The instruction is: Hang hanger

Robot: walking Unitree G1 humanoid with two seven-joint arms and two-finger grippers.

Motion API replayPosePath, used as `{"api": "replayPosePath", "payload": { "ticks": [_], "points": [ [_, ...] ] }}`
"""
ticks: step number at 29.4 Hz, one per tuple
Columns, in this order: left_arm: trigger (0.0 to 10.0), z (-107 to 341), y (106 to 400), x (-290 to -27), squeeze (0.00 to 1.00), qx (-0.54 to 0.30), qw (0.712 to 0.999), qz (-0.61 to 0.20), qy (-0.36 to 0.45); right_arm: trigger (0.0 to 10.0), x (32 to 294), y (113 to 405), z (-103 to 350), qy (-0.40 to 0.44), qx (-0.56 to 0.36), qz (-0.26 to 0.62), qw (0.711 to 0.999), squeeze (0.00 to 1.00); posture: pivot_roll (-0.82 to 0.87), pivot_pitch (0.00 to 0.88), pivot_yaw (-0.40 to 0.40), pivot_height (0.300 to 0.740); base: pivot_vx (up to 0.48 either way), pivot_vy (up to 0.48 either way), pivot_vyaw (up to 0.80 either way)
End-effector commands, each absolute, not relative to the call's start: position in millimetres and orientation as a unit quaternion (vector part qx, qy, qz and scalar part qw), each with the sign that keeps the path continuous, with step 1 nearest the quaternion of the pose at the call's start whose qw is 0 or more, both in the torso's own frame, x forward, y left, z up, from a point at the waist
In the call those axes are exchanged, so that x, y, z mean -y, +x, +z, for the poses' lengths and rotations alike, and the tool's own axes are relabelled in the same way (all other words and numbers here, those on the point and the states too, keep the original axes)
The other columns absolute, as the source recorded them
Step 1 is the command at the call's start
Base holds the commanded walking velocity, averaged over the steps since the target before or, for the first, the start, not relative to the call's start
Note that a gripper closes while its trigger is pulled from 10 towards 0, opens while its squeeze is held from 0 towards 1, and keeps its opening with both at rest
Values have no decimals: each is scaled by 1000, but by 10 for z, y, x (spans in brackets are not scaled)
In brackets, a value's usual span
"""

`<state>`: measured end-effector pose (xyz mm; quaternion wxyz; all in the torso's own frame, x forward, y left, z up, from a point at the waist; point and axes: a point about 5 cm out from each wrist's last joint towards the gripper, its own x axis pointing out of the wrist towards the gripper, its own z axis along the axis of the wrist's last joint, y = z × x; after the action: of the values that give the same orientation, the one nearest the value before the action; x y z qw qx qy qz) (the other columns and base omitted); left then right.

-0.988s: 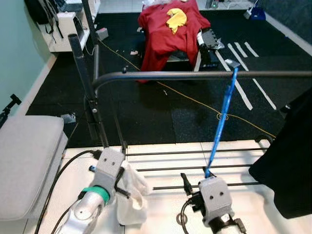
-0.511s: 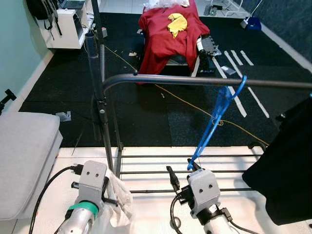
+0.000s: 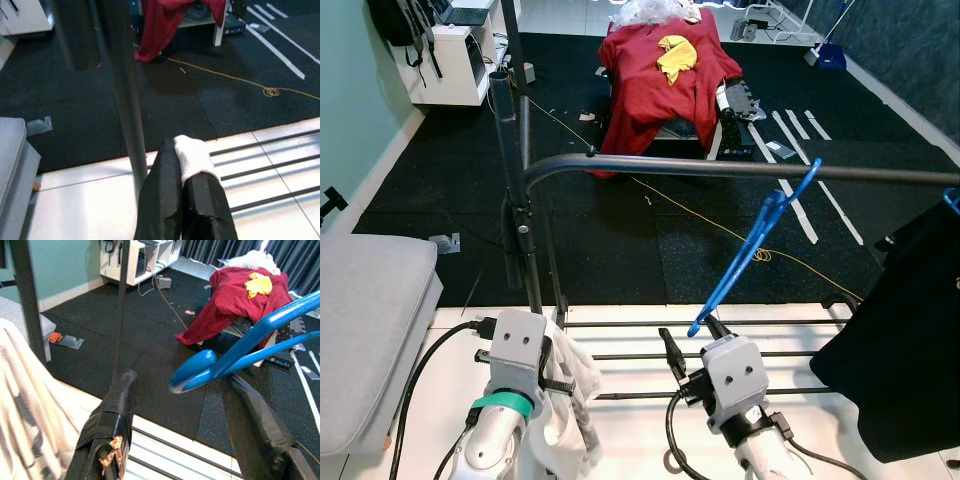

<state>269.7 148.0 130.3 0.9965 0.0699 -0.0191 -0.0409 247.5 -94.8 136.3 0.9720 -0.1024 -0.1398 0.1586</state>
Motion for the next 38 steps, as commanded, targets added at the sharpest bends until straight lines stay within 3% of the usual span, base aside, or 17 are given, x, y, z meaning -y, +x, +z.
{"api": "replayPosePath", "payload": {
  "ticks": [1, 27, 34, 38],
  "points": [
    [10000, 1286, 2667, -1470, 0, 21, 996, -43, 77, 10000, 971, 2461, 1289, -106, 125, 157, 974, 0, -205, 131, 0, 740, -446, 0, 0],
    [10000, 1340, 2681, -1486, 0, 37, 994, -42, 89, 10000, 889, 2587, 1416, -73, 137, 161, 975, 0, -188, 127, 17, 740, -452, 0, 0],
    [10000, 1366, 2699, -1476, 0, 41, 994, -43, 90, 10000, 883, 2697, 1536, -62, 155, 157, 974, 0, -175, 117, 19, 740, -41, 0, 0],
    [10000, 1386, 2703, -1466, 0, 44, 994, -45, 91, 10000, 849, 2724, 1573, -52, 161, 160, 973, 0, -165, 112, 23, 740, 0, 0, 756]
  ]
}}
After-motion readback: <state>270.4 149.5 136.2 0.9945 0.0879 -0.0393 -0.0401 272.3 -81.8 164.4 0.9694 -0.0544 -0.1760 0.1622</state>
